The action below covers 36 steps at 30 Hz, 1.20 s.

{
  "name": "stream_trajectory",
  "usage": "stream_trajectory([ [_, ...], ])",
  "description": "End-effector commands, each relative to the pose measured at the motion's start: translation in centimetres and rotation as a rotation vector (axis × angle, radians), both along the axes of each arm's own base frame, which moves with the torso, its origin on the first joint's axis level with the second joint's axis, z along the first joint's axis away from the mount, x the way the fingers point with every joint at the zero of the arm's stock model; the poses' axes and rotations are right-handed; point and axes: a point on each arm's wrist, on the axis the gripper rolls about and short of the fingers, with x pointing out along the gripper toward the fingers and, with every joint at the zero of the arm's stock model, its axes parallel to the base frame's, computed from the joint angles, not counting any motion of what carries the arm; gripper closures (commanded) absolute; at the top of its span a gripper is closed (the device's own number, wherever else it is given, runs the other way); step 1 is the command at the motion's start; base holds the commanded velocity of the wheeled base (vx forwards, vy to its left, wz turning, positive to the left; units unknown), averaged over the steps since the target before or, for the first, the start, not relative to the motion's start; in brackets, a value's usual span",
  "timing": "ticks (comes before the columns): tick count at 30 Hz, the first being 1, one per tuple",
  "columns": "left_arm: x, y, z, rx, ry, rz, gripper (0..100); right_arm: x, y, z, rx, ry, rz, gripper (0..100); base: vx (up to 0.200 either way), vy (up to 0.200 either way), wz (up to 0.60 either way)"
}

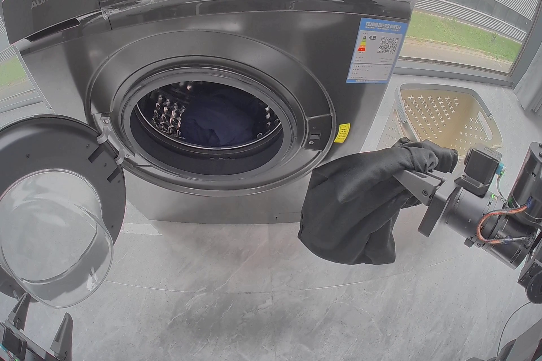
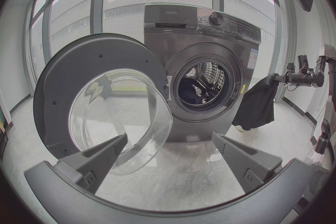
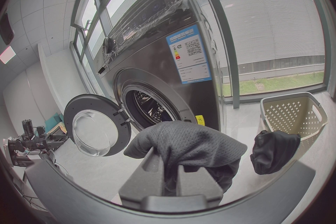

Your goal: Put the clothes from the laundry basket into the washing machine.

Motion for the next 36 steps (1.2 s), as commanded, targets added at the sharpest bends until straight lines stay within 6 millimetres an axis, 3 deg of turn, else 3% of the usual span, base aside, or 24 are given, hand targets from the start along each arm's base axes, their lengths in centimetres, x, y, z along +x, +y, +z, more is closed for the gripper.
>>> stream_trajectory([
  [1, 0.0, 0.0, -0.44, -0.001, 0.0, 0.0, 0, 0.09, -0.02, -0.08, -0.001, 0.003, -0.002, 100, -0.2, 0.0, 0.0],
  [12, 0.0, 0.0, -0.44, -0.001, 0.0, 0.0, 0, 0.29, -0.04, -0.14, 0.012, 0.017, -0.008, 100, -0.036, 0.0, 0.0],
  [27, 0.0, 0.0, -0.44, -0.001, 0.0, 0.0, 0, 0.3, -0.03, -0.1, 0.013, 0.016, -0.008, 100, 0.0, 0.2, 0.0],
  [36, 0.0, 0.0, -0.44, -0.001, 0.0, 0.0, 0, 0.31, 0.06, -0.07, 0.013, 0.016, -0.005, 100, 0.0, 0.0, 0.0],
])
